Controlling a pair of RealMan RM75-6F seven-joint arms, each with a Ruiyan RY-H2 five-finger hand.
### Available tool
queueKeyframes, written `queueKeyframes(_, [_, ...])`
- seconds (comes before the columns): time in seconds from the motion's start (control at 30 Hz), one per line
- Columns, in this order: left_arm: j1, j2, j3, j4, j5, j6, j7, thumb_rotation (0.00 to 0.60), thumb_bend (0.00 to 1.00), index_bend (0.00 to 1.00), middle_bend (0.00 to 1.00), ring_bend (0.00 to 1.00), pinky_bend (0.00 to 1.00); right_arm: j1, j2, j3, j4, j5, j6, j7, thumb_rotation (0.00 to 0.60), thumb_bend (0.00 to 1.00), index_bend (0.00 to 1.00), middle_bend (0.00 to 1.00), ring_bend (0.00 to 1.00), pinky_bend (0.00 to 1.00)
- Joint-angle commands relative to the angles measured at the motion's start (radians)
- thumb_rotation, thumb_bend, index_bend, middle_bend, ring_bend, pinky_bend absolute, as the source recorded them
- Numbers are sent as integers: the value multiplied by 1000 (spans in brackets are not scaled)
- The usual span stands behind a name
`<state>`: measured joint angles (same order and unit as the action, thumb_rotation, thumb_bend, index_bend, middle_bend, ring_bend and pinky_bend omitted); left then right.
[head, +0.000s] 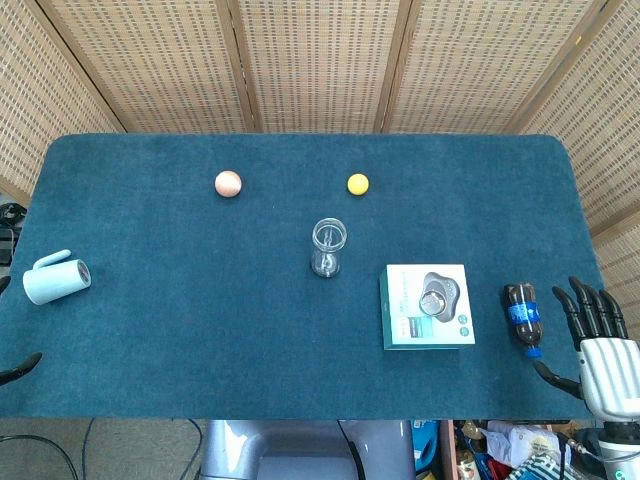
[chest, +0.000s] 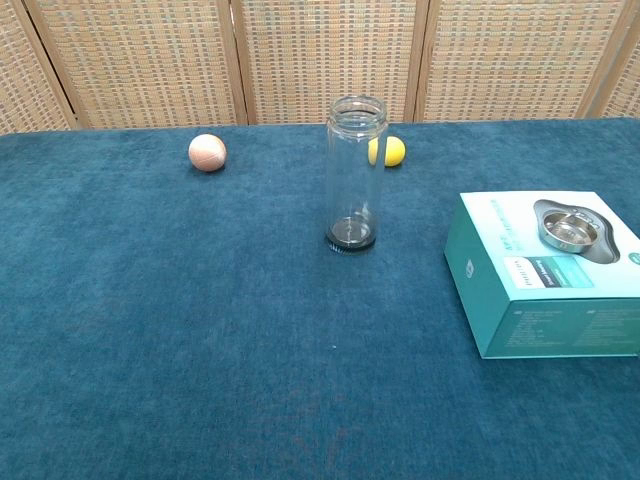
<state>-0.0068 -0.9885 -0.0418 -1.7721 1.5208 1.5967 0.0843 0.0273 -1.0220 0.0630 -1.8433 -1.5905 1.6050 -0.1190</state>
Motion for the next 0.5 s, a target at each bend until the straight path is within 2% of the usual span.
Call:
queueKeyframes(0.03, [0,-4,1,2,6,4,1,600,89,0,0,0,0,2,-5,3,7,-4,1,4,600,0,119,0,0,0])
queueKeyframes(0.23, [5,-3,0,1,10,15,-4,600,89,0,0,0,0,18,4,-11,19,-9,-43,59,600,0,158,0,0,0])
queueKeyframes(0.33, [8,-8,-2,2,11,22,6,600,89,0,0,0,0,40,0,-1,23,-7,-70,109,600,1,266,0,0,0])
queueKeyframes(0.43, [4,-10,-2,2,13,16,9,600,89,0,0,0,0,102,-5,18,53,-19,-140,218,600,80,376,0,0,9])
queueKeyframes(0.5, [1,-10,-3,2,12,11,11,600,88,0,0,0,0,155,-3,36,73,-16,-206,298,600,177,438,0,0,39])
